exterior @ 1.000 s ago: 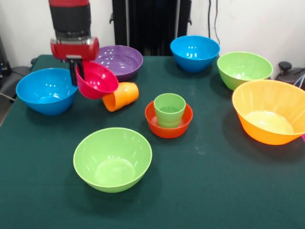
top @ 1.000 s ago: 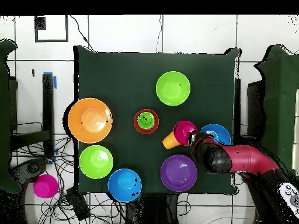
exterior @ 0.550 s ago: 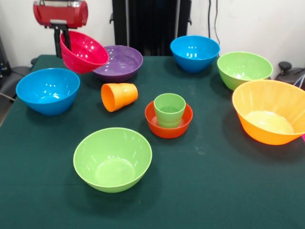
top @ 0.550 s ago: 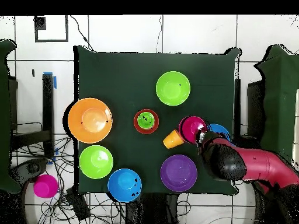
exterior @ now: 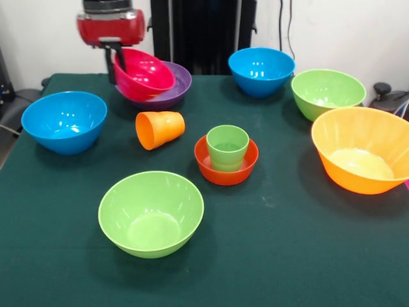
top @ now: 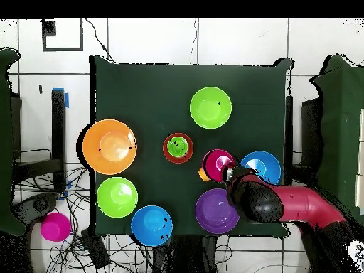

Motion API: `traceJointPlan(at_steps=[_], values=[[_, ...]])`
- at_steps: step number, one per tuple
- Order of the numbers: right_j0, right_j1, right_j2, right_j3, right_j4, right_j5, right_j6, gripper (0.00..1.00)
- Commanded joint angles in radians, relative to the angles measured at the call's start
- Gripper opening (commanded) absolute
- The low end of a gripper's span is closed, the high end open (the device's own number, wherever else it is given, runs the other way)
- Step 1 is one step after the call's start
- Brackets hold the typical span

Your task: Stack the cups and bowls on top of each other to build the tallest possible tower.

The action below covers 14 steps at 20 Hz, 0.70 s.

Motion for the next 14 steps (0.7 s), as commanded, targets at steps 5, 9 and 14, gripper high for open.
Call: traceJointPlan(at_steps=[5,9,14], values=[[0.117,0.060,-0.071,0.137,-0.016,-0.113,0.126,0.00],[0.125,0.059,-0.075,0.125,-0.002,-0.080,0.096,0.00],[0.109,0.066,-0.053,0.105,0.001,-0.058,0.059,0.00]])
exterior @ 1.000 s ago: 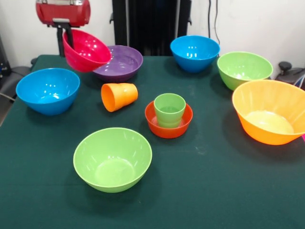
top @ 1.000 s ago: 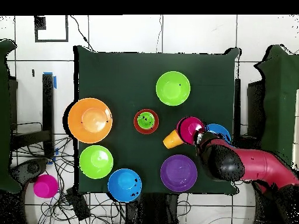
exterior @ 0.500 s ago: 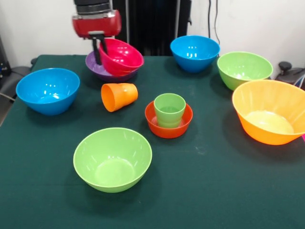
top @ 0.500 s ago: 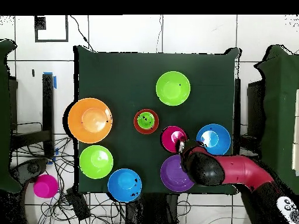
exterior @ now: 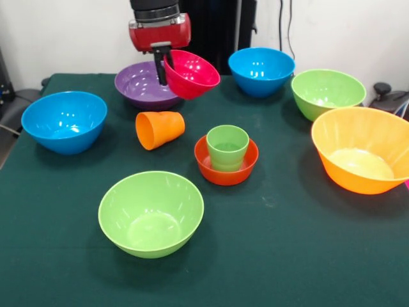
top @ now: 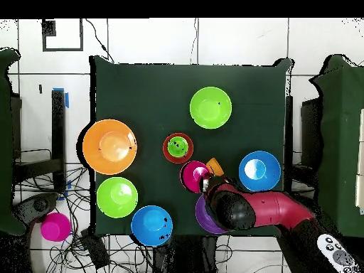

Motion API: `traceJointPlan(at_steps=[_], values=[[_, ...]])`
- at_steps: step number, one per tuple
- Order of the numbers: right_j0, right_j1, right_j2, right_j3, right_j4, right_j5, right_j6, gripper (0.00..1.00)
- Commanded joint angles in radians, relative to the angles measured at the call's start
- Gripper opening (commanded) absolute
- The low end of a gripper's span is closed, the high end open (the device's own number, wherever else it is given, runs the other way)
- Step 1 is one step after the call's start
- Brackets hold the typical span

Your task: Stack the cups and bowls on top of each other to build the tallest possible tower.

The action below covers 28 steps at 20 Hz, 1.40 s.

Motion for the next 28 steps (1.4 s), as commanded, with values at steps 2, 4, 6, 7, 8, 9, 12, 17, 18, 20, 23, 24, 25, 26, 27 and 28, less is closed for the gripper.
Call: traceJointPlan(at_steps=[2,4,6,7,8,9,12,17,18,20,23,24,25,26,27,28], values=[[0.016,0.003,0.015,0.032,0.021,0.036,0.046,0.00],[0.011,-0.023,0.043,0.046,0.046,0.050,0.043,0.00],[0.000,-0.034,0.073,0.047,0.081,0.059,0.047,0.00],[-0.002,-0.035,0.087,0.036,0.090,0.068,0.037,0.00],[-0.001,-0.038,0.091,0.029,0.096,0.076,0.031,0.00],[0.000,-0.042,0.103,0.019,0.105,0.087,0.022,0.00],[0.024,-0.054,0.116,-0.004,0.137,0.104,0.025,0.00],[0.119,-0.092,0.012,-0.023,0.150,0.096,0.094,0.00],[0.145,-0.088,-0.025,-0.025,0.144,0.104,0.109,0.00],[0.174,-0.064,-0.059,-0.031,0.132,0.099,0.113,0.00],[0.226,0.014,-0.115,-0.057,0.104,0.060,0.122,0.00],[0.234,0.028,-0.121,-0.059,0.109,0.060,0.122,0.00],[0.241,0.043,-0.127,-0.060,0.114,0.060,0.122,0.00],[0.250,0.061,-0.143,-0.071,0.116,0.053,0.127,0.00],[0.260,0.077,-0.157,-0.082,0.121,0.034,0.136,0.00],[0.261,0.089,-0.164,-0.090,0.124,0.034,0.131,0.00]])
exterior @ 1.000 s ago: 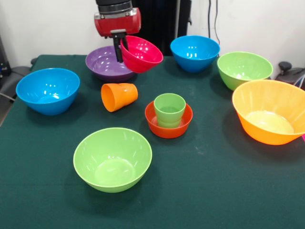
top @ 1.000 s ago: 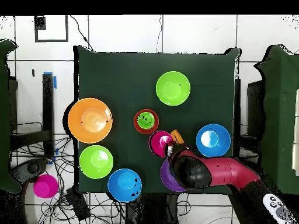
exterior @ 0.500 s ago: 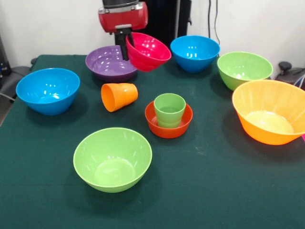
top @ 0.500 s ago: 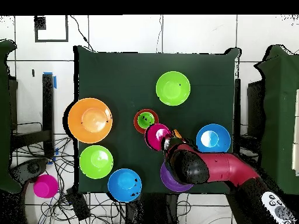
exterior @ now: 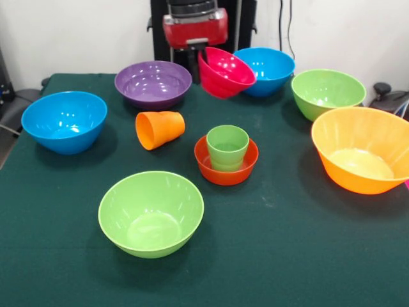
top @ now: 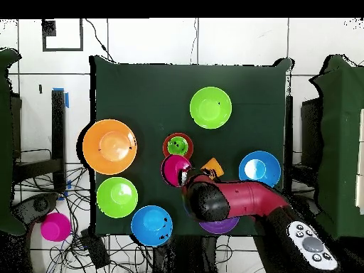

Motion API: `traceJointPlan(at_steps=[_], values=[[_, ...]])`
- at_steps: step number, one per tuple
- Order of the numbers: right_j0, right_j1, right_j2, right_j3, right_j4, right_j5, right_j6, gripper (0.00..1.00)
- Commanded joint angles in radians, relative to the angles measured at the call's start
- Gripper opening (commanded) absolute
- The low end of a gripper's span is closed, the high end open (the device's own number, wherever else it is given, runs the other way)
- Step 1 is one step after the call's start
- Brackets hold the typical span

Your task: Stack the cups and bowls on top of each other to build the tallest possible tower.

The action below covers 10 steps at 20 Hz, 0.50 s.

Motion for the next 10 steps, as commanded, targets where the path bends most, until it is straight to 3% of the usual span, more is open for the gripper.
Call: traceJointPlan(at_steps=[1,6,10], values=[[0.079,0.141,-0.116,-0.092,0.007,0.028,0.136,0.00],[0.114,0.183,-0.146,-0.146,0.038,0.024,0.143,0.00],[0.105,0.156,-0.135,-0.147,0.059,0.068,0.112,0.00]])
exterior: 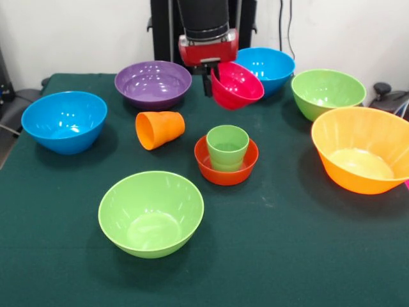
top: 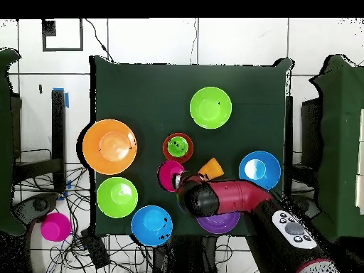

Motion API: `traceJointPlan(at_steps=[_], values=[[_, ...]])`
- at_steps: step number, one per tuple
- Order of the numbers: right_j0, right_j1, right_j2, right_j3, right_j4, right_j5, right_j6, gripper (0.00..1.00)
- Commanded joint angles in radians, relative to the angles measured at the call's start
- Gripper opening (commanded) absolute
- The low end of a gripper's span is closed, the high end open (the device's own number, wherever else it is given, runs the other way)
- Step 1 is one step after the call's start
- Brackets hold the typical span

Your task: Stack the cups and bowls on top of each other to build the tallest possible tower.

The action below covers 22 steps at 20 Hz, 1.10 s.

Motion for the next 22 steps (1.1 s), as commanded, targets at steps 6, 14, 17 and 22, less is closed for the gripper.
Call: traceJointPlan(at_steps=[6,14,17,22], values=[[0.027,0.004,-0.033,-0.146,0.074,0.159,0.053,0.00],[0.048,0.012,-0.042,-0.140,0.083,0.134,0.086,0.00],[0.059,0.012,-0.054,-0.140,0.079,0.114,0.093,0.00],[0.074,0.012,-0.068,-0.125,0.072,0.078,0.107,0.00]])
